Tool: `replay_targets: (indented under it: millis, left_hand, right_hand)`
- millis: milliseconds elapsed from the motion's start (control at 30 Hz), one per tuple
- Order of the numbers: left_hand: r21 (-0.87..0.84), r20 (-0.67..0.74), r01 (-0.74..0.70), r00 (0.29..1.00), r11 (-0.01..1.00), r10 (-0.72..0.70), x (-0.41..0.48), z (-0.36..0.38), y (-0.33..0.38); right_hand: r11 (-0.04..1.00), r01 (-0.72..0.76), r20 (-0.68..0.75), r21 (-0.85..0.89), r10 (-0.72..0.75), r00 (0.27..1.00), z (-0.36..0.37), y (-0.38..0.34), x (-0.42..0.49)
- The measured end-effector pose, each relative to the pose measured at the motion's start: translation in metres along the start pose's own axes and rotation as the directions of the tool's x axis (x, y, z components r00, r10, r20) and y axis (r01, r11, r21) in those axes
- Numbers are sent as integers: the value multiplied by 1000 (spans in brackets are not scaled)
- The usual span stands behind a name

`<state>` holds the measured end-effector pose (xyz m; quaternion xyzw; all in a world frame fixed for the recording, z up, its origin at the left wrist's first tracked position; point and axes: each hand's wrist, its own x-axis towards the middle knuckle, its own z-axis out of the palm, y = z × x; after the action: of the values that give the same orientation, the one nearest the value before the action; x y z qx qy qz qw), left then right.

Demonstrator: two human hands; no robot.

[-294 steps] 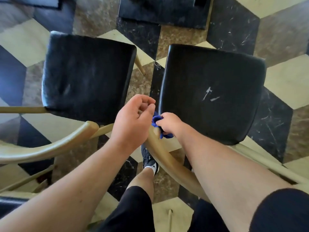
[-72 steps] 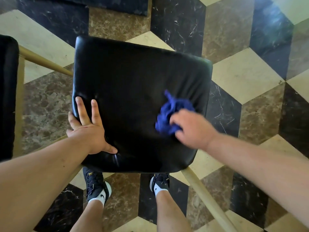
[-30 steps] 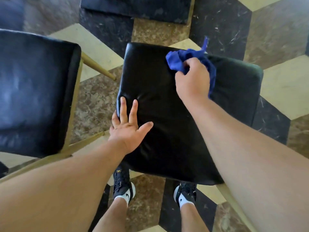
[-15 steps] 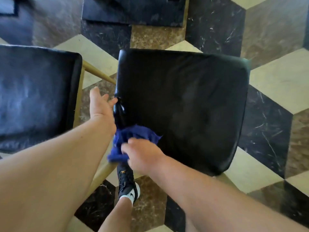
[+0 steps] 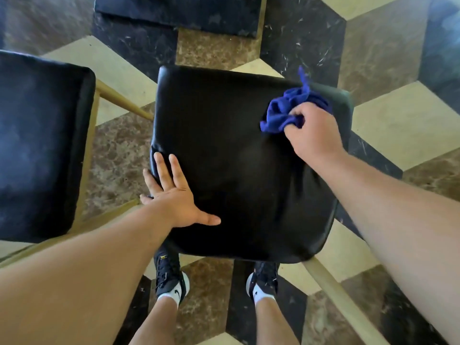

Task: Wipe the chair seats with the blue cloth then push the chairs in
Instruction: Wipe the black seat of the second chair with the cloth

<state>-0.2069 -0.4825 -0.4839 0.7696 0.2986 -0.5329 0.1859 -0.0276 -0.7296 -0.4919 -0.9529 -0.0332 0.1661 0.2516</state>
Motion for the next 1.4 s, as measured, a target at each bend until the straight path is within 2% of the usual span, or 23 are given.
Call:
replay_targets:
  millis: [67, 133, 200, 233, 333, 400, 433, 467, 533, 600, 667, 733, 800, 867, 1000, 1133, 1167, 1200, 1300, 1400]
  left_hand:
    - [32, 17, 30, 999, 999, -30, 1, -1, 2]
    - [49, 3, 53, 999, 997, -53, 1, 1, 5]
    - [50, -15, 68, 998, 996, -67, 0, 2, 7]
    - [51, -17, 76, 997, 996, -75, -1, 1, 7]
    - [61, -4, 98, 995, 993, -98, -4, -2, 10]
    - [58, 5, 97, 995, 994, -97, -4, -3, 11]
    - [58, 10, 94, 995, 994, -94, -4, -3, 11]
    - [57, 17, 91, 996, 994, -92, -4, -3, 11]
    - [53, 32, 87, 996, 995, -88, -4, -3, 10]
    - [55, 40, 85, 995, 995, -87, -3, -4, 10]
    - [53, 40, 86, 995, 995, -88, -2, -4, 11]
    - [48, 36, 86, 995, 995, -88, -2, -3, 11]
    - [46, 27, 81, 996, 996, -82, -1, -3, 10]
    - [44, 16, 83, 996, 996, -84, -1, -2, 8]
    - [44, 13, 86, 996, 995, -86, -2, -3, 10]
    - [48, 19, 89, 996, 995, -90, -4, -4, 11]
    - [46, 19, 83, 996, 995, -84, -4, -5, 11]
    - [43, 18, 83, 996, 996, -84, -4, -4, 11]
    - [46, 12, 87, 996, 995, -87, -3, -3, 11]
    - [44, -2, 76, 997, 996, -76, -1, -1, 9]
  right_hand:
    - [990, -125, -149, 70, 135, 980, 24, -26, 3]
    - [998, -50, -133, 42, 55, 990, 47, -55, -16]
    - [993, 109, 68, 47, -112, 991, 66, -76, -51]
    - [983, 175, 196, 59, -183, 963, 72, -81, -71]
    - [939, 334, 492, 85, -331, 805, 65, -73, -117]
    - [903, 428, 574, 46, -375, 728, 45, -53, -110]
    - [899, 438, 572, 2, -360, 737, 34, -41, -96]
    - [911, 410, 528, -43, -327, 784, 22, -30, -78]
    - [961, 257, 341, -104, -208, 917, 0, -10, -37]
    - [995, 52, 130, -84, -41, 991, -9, -3, -5]
    - [994, -109, -26, -11, 108, 994, 2, -11, 8]
    - [988, -151, -91, 17, 152, 984, 21, -30, -4]
    - [998, -61, -17, 4, 61, 998, 40, -50, -35]
    - [999, 45, 148, 17, -47, 988, 59, -64, -80]
    - [980, 196, 445, 45, -195, 874, 79, -75, -160]
    - [957, 288, 572, 43, -260, 778, 65, -64, -143]
    - [953, 303, 557, 24, -264, 787, 58, -61, -128]
    - [959, 285, 502, 1, -247, 829, 51, -57, -109]
    - [991, 129, 227, -46, -115, 967, 27, -44, -41]
    - [1000, -19, 41, -3, 19, 999, 18, -41, 2]
